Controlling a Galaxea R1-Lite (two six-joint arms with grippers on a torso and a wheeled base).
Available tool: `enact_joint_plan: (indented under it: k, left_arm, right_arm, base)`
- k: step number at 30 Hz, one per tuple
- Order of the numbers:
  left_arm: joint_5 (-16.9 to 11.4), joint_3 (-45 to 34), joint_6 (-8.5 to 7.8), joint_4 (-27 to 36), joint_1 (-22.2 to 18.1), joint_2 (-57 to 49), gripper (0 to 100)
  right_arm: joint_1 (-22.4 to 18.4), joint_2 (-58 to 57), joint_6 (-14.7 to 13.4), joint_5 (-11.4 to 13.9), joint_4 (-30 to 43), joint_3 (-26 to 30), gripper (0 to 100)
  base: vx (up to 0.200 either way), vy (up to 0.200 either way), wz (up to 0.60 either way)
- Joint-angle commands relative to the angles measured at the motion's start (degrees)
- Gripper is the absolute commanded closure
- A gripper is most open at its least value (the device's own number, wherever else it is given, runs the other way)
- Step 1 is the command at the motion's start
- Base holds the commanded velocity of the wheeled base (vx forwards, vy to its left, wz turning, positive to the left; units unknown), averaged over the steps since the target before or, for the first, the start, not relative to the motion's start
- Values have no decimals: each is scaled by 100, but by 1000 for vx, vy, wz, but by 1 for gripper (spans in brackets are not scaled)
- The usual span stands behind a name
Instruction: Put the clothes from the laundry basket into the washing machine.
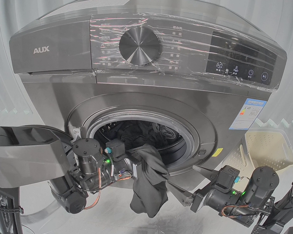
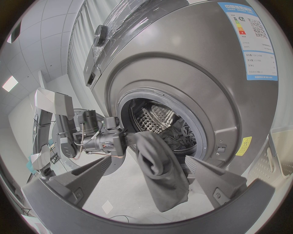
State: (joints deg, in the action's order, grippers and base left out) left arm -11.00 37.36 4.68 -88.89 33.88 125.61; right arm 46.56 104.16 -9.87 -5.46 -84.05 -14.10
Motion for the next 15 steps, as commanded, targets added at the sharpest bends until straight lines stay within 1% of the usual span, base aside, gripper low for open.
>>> enact_joint_plan:
  k: [1, 2, 5, 7, 10, 11, 12, 15]
  left_arm:
    - [168, 790, 130, 30, -30, 693, 100]
    - [168, 939, 156, 48, -30, 772, 100]
    - [177, 1414, 156, 39, -74, 1027, 100]
    - [186, 1572, 147, 48, -145, 1079, 100]
    - [326, 2117, 147, 109, -215, 1361, 100]
    - [344, 2170, 147, 127, -224, 1387, 100]
    - [458, 2407, 147, 232, -276, 1510, 100]
    - [528, 2767, 147, 452, -338, 1642, 100]
  right_arm:
    - [38, 26, -6, 1, -6, -5, 0]
    - [38, 35, 3, 1, -6, -5, 0]
    - [38, 26, 3, 1, -6, -5, 0]
    - [38, 26, 3, 1, -6, -5, 0]
    - [38, 35, 3, 1, -6, -5, 0]
    - [47, 35, 3, 1, -6, -5, 0]
    - [47, 35, 3, 1, -6, -5, 0]
    - [47, 35, 3, 1, -6, -5, 0]
  base:
    - [0, 0, 0]
    - [0, 0, 0]
    - [0, 0, 0]
    - [0, 0, 0]
    - [0, 0, 0]
    - [0, 0, 0]
    - [0, 0, 0]
    - [0, 0, 0]
